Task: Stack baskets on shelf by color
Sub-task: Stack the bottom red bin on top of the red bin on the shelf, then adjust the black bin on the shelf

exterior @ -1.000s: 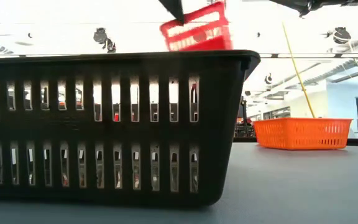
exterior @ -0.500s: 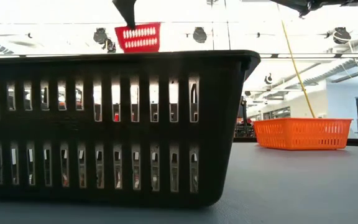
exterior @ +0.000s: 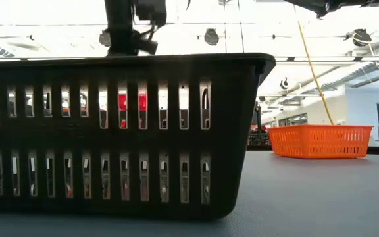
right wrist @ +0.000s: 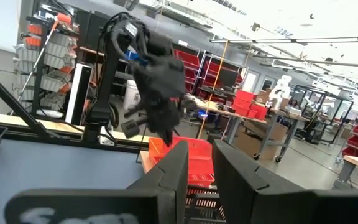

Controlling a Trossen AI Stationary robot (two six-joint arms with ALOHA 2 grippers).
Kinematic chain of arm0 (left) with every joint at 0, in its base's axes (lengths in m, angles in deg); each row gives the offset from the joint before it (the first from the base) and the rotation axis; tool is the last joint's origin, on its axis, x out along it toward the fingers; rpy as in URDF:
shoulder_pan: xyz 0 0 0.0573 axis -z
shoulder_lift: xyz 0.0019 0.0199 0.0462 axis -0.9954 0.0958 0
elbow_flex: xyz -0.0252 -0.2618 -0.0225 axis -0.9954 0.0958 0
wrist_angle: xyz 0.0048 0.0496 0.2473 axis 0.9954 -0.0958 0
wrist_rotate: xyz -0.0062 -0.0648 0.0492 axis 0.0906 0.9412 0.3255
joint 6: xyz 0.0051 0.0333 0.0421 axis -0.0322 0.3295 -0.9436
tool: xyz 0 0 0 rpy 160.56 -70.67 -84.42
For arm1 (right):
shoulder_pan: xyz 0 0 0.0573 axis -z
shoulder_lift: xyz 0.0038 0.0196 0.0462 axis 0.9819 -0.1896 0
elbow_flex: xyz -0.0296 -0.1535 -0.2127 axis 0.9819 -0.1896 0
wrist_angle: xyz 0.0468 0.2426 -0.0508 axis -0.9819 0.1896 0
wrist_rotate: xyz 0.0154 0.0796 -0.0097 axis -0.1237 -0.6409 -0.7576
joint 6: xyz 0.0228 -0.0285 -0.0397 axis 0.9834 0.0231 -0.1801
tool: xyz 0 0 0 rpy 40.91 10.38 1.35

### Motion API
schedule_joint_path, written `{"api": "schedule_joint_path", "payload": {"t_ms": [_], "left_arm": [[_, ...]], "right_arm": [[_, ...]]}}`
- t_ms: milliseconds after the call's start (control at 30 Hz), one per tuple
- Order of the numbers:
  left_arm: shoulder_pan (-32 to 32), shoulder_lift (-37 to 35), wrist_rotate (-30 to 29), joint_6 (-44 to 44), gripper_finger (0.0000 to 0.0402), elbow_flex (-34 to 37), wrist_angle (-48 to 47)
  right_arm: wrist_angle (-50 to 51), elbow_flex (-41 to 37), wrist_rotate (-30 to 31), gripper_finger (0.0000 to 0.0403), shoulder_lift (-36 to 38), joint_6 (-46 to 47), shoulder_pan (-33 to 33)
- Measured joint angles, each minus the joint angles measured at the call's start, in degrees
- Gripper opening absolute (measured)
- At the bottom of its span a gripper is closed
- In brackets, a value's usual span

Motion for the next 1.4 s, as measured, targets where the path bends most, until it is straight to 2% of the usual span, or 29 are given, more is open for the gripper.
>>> {"api": "schedule_joint_path", "payload": {"t_ms": [233,367,533,667,800,867,1067,1200,1300,1400], "left_arm": [[-3.16,-0.09,1.73,-2.69,0.0009,2.20,0.90],[-2.91,-0.24,2.40,-2.91,0.0007,2.14,2.14],[-2.91,-0.20,6.13,-3.51,0.0022,2.14,4.39],[-2.91,-0.20,6.45,-3.06,0.0013,2.14,4.33],[-2.91,-0.20,9.14,-2.46,0.0012,2.14,4.12],[-2.82,-0.20,10.14,-2.21,0.0026,2.14,4.07],[-2.52,-0.20,10.45,-2.32,0.0103,2.11,3.51],[-2.88,-0.20,9.13,-1.97,0.0144,2.11,1.69],[-2.85,-0.20,6.57,-1.17,0.0161,2.10,0.07],[-1.77,-0.99,6.50,-0.21,0.0164,2.11,1.20]], "right_arm": [[0.02,0.00,0.00,0.0066,0.00,-0.10,0.00],[0.02,0.00,0.00,0.0066,0.00,-0.16,0.00],[0.02,0.00,0.00,0.0066,0.00,-0.07,0.00],[0.02,0.00,0.00,0.0066,0.00,0.39,0.00],[0.04,0.00,0.00,0.0066,0.00,0.42,0.00],[0.06,0.00,0.00,0.0066,0.00,0.43,0.00],[0.35,0.00,0.00,0.0066,0.00,0.44,0.00],[0.37,0.00,-0.02,0.0066,0.00,0.44,0.00],[0.41,0.00,0.00,0.0066,0.00,0.44,0.00],[0.42,0.00,-0.01,0.0066,0.00,0.44,0.00]]}}
